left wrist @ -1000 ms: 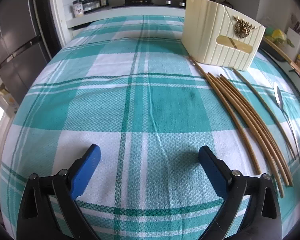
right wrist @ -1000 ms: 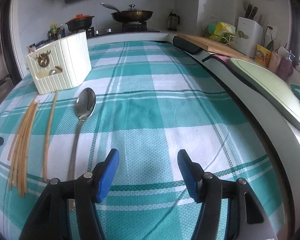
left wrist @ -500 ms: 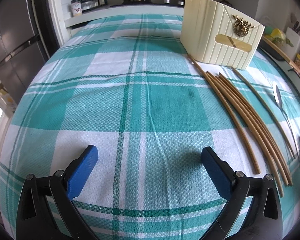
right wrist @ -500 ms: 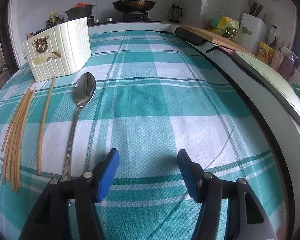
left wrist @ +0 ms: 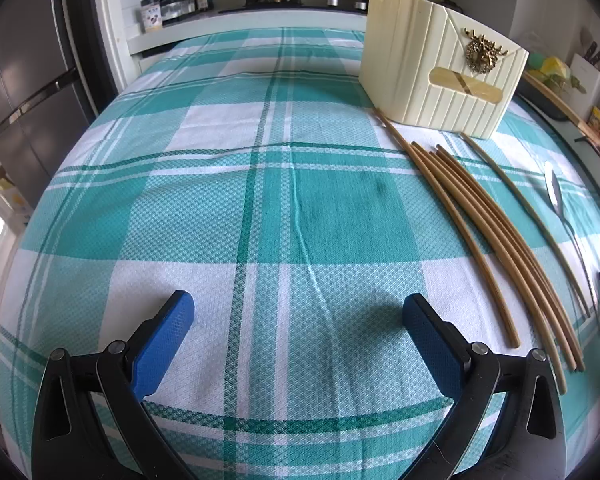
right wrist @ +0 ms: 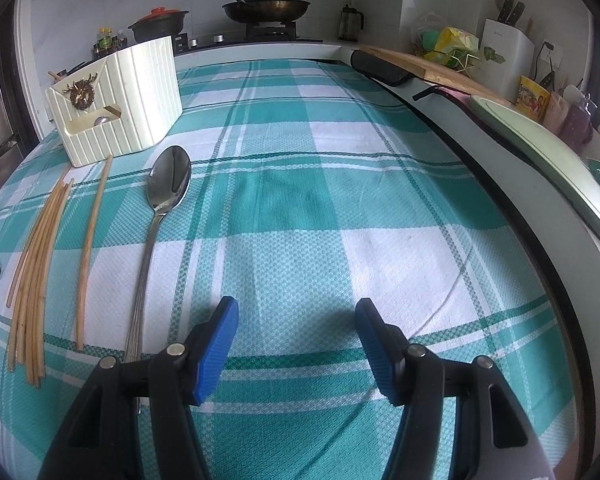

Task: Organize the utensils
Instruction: 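Withdraw both open tools back over the table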

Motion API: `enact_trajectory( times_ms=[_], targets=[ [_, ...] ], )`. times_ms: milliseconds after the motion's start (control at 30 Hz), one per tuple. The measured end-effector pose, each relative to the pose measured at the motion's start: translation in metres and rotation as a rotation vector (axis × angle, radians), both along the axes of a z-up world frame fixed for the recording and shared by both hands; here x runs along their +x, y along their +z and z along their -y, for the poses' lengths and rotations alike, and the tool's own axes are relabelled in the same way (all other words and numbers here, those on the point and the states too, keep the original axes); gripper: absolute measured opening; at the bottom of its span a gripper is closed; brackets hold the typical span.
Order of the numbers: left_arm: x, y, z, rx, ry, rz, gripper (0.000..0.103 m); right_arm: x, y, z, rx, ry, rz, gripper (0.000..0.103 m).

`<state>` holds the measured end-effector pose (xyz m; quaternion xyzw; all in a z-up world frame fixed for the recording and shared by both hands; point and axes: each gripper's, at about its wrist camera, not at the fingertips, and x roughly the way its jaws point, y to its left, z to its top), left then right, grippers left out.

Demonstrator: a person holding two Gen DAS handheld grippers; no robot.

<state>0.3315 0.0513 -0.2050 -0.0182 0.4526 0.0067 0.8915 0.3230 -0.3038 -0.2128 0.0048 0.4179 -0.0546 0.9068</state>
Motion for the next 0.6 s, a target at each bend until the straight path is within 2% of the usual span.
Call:
enact_trajectory(
  times_ms=[267, 500, 533, 600],
  targets=[
    [-0.001, 0.002, 0.002, 0.002, 0.001, -0.011, 0.102, 0.001, 0.0, 0.001, 0.011, 0.0, 0.001, 0.062],
    [0.008, 0.032, 0.033, -0.113, 0.01, -0.056, 0.102, 0.001, 0.0, 0.001, 0.016, 0.001, 0.001, 0.062],
    [0.012, 0.032, 0.039, -0.115, 0.007, -0.057, 0.102, 0.001, 0.0, 0.001, 0.017, 0.001, 0.001, 0.062],
    [0.023, 0.029, 0.052, -0.069, 0.006, -0.052, 0.102, 0.001, 0.001, 0.001, 0.019, 0.001, 0.002, 0.062]
  ],
)
